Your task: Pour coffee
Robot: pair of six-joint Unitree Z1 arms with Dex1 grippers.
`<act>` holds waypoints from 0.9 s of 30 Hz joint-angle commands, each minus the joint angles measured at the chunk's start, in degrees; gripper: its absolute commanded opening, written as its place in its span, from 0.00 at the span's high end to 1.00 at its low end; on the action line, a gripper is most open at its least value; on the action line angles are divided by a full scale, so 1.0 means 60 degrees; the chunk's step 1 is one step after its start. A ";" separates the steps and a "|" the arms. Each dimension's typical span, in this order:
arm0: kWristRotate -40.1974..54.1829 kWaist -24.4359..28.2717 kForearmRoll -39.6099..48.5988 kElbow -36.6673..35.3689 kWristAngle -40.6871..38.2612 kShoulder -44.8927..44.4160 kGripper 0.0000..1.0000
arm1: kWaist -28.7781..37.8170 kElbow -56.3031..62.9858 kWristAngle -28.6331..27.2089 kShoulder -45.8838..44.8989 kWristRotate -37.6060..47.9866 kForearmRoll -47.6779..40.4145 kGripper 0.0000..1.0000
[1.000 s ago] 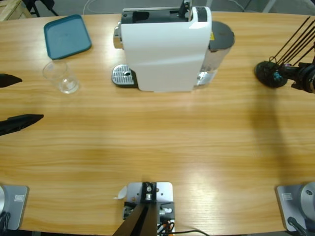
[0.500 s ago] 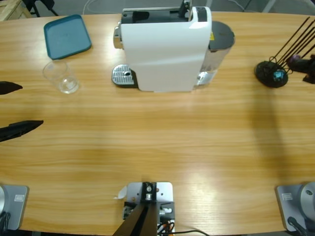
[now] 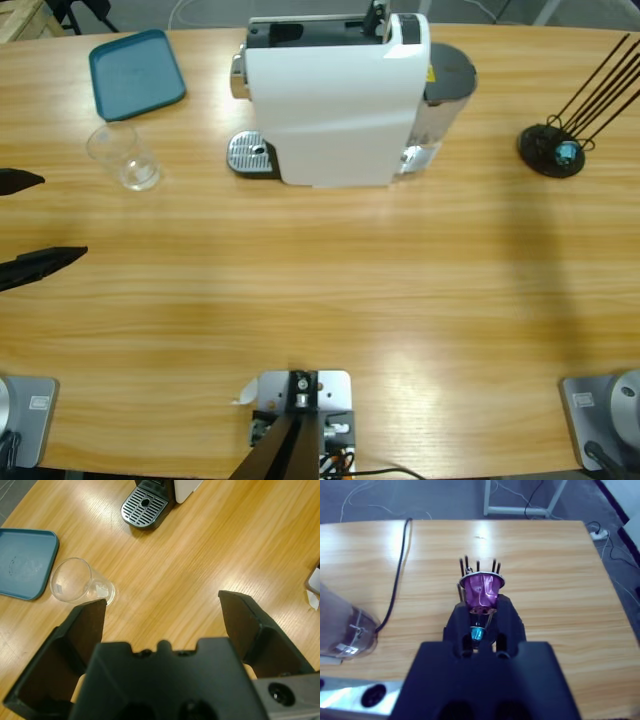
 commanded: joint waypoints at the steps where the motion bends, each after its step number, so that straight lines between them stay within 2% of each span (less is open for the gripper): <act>1: -0.0164 0.0065 -0.0015 0.0245 -0.0096 0.0017 0.03 | 0.1333 -0.0736 0.0813 -0.1814 -0.0616 0.1541 1.00; 3: -0.0161 0.0065 0.0076 0.0175 -0.0164 0.0081 0.03 | 0.2074 -0.0788 0.1923 -0.1914 -0.1161 0.1860 1.00; 5: -0.0167 0.0065 0.0237 0.0046 -0.0301 0.0084 0.03 | 0.3226 -0.0794 0.2612 -0.1896 -0.1706 0.2141 1.00; 9: -0.0155 0.0065 0.0390 0.0037 -0.0899 0.0210 0.03 | 0.5364 -0.1283 0.2937 -0.1085 -0.2567 0.2610 1.00; 13: -0.0152 0.0065 0.0398 0.0204 -0.1169 0.0427 0.03 | 0.6943 -0.2868 0.2993 0.0896 -0.3493 0.2958 1.00; 21: -0.0152 0.0065 0.0357 0.0333 -0.1183 0.0406 0.04 | 0.8145 -0.6501 0.3877 0.4514 -0.4533 0.3149 1.00; 27: -0.0152 0.0065 0.0354 0.0383 -0.1139 0.0248 0.04 | 0.8153 -0.7992 0.3775 0.6283 -0.5309 0.3336 1.00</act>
